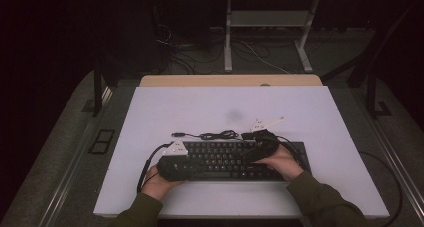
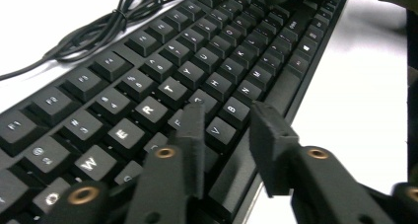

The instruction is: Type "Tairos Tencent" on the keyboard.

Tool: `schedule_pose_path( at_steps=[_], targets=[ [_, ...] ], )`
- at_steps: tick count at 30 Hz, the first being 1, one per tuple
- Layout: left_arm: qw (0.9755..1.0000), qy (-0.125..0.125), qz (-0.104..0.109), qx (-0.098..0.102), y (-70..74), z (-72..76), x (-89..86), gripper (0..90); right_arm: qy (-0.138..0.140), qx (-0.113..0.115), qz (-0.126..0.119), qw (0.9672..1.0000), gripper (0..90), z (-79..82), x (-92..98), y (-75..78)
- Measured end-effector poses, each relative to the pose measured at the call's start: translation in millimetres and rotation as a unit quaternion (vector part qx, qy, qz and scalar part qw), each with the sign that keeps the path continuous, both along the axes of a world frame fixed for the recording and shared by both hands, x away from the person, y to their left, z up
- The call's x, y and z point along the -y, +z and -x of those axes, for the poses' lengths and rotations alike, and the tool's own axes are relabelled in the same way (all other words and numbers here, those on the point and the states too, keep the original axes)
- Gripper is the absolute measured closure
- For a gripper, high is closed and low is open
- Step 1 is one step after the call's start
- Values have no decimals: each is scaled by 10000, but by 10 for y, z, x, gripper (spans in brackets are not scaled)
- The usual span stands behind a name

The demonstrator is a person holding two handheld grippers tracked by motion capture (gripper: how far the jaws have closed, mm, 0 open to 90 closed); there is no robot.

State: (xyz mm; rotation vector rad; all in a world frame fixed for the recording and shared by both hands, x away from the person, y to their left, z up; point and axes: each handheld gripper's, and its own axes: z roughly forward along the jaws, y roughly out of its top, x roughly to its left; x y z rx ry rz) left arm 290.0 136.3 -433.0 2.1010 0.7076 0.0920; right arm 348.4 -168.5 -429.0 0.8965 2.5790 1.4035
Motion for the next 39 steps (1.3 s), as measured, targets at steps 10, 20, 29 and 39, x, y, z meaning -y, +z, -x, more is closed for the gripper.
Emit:
schedule_pose_path(
  at_steps=[10,20,29,39],
  targets=[
    [9996,179,38,201,15,-93,11,430,50,-77,-19,10000,187,73,74,-8],
    [9992,276,42,287,21,-186,58,326,113,-93,-84,9999,372,140,178,-1],
    [9987,355,70,346,44,-274,113,260,183,-132,-53,9997,570,233,273,-12],
    [9986,362,63,391,39,-372,162,245,310,-135,71,9994,815,333,394,-25]
  ],
)
